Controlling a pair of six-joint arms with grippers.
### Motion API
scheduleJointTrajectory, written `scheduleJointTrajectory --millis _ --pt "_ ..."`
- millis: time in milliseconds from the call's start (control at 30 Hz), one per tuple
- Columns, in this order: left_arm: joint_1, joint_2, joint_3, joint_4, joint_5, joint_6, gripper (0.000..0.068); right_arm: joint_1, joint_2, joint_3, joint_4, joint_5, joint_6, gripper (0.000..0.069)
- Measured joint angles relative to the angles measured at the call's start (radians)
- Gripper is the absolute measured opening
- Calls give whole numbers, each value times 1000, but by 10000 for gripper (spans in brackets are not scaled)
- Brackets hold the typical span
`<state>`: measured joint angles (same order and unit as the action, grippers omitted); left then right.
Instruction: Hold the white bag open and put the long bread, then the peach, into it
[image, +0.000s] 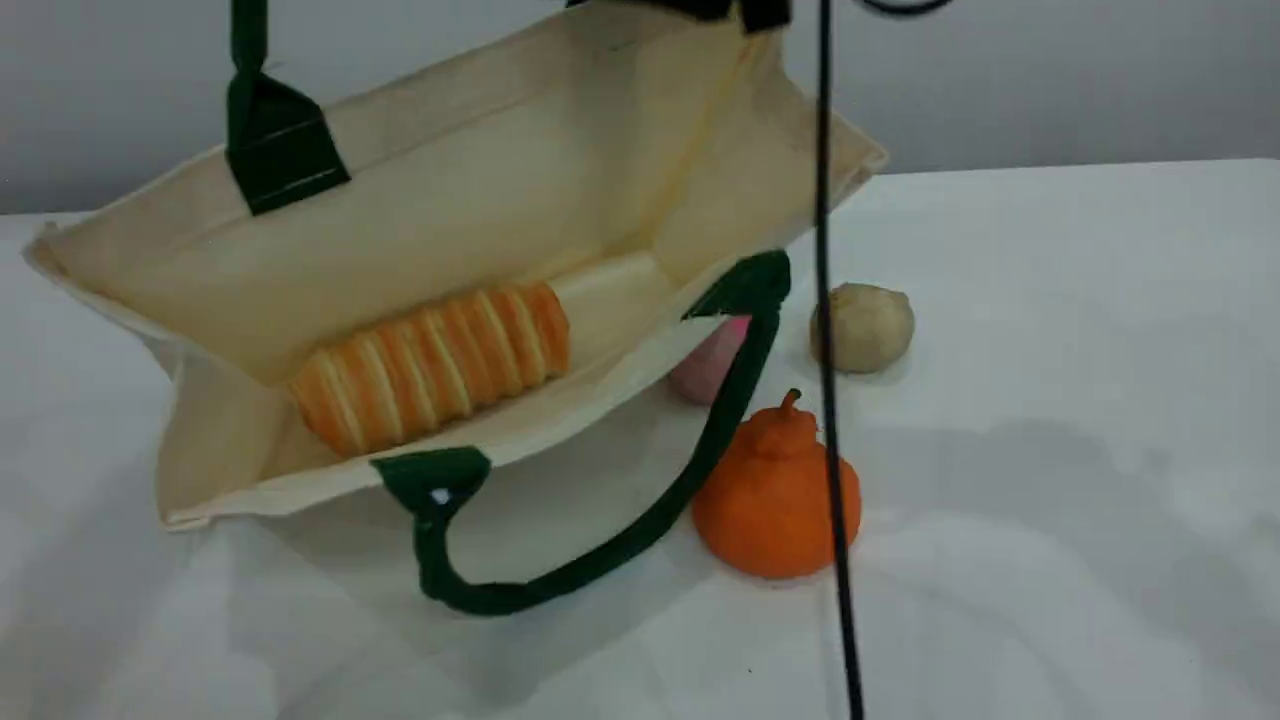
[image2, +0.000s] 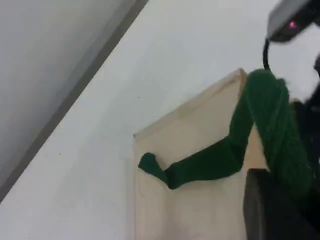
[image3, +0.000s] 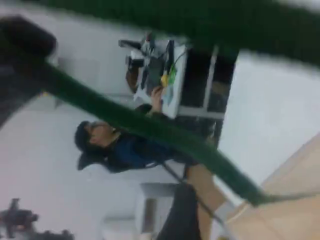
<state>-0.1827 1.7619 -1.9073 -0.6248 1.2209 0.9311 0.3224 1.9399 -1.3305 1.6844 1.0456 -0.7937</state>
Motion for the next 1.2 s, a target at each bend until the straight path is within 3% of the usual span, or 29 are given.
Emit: scheduleJointTrajectory --millis 233,533,833,1000,1200 --pt "0 0 0 4 0 0 92 -122 0 -89 -151 -33 0 592" --pt "0 -28 0 9 2 0 92 -253 0 -95 -356 -184 -4 592" --pt "0 -124 0 63 2 -32 92 -239 26 -95 -592 -263 -4 592" --pt "0 -179 0 138 3 -58 92 -217 58 -95 -631 -260 -1 592" --pt "0 -196 3 159 4 -61 92 -143 99 -95 -654 -277 -1 592"
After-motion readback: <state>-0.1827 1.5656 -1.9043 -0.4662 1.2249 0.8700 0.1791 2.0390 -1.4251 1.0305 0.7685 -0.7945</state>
